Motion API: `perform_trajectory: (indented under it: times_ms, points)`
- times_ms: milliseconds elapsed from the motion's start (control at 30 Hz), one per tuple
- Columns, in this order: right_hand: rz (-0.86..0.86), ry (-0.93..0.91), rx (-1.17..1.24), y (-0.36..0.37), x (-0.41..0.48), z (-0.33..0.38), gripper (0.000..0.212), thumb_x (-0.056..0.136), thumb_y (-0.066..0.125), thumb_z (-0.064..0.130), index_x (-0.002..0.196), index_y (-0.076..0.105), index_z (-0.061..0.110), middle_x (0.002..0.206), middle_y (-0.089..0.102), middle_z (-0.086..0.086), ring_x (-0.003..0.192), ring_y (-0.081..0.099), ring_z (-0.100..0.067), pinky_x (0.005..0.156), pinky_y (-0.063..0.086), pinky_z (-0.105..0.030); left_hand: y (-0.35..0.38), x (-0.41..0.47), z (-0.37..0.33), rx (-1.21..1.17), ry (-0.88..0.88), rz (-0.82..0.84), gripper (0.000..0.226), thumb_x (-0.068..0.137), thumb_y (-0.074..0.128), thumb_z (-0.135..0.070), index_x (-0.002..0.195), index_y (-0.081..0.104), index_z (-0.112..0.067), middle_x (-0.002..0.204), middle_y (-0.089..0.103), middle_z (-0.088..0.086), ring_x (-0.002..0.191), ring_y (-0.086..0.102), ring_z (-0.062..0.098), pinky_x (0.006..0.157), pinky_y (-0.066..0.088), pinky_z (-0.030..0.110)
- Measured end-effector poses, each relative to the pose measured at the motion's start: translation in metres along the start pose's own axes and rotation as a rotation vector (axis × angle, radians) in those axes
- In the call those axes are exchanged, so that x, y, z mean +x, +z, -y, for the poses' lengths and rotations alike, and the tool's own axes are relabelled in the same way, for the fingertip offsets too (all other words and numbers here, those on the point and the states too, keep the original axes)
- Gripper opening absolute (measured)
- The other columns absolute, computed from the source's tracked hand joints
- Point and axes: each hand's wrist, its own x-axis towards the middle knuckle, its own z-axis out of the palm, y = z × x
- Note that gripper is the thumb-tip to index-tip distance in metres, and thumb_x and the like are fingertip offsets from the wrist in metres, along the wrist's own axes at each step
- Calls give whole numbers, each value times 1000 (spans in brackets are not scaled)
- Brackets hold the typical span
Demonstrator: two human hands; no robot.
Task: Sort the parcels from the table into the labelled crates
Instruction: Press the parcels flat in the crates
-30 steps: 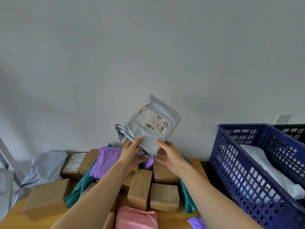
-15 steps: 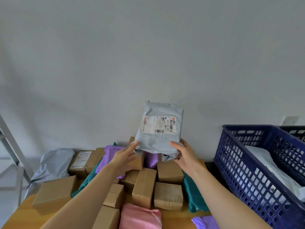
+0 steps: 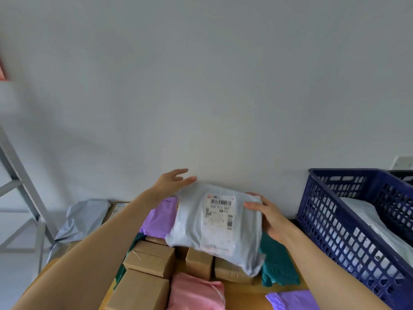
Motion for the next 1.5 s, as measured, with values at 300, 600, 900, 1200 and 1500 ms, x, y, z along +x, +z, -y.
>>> perform_trajectory:
  times_ms: [300,600,900,1200,1500]
  points:
    - [-98,-24,-60,-5,-4,11,76,57,86,39,123,57,15,107,71,-13,95,69,-33,78,56,-42,10,-6,19,-124,-195,294,77,49,86,-63,118,58,-40,112,68,-7,101,67,18,84,56,39]
    - [-176,-33,51,-6,-1,19,67,62,79,45,118,62,13,100,74,-9,84,73,-26,59,55,-27,29,-19,34,-377,-245,426,85,57,90,-44,125,49,-15,97,72,0,77,71,16,91,47,56]
    - [-224,-2,102,6,10,26,58,63,81,41,106,68,3,94,75,-12,81,72,-27,65,52,-30,34,-17,31,-464,-231,296,69,63,89,-34,121,58,-13,106,73,5,97,70,26,76,58,40]
    - [-100,-58,104,11,14,27,79,63,82,30,133,50,15,121,64,-12,108,63,-29,79,53,-36,15,-7,37,-541,-211,210,66,68,83,-34,122,58,-7,114,69,14,105,66,33,91,53,49]
    - [-71,-27,37,12,16,23,77,71,75,-7,136,44,22,117,64,-13,100,68,-28,70,58,-34,5,11,32,-534,-198,168,66,66,84,-33,119,59,-3,112,69,16,102,67,33,81,56,44]
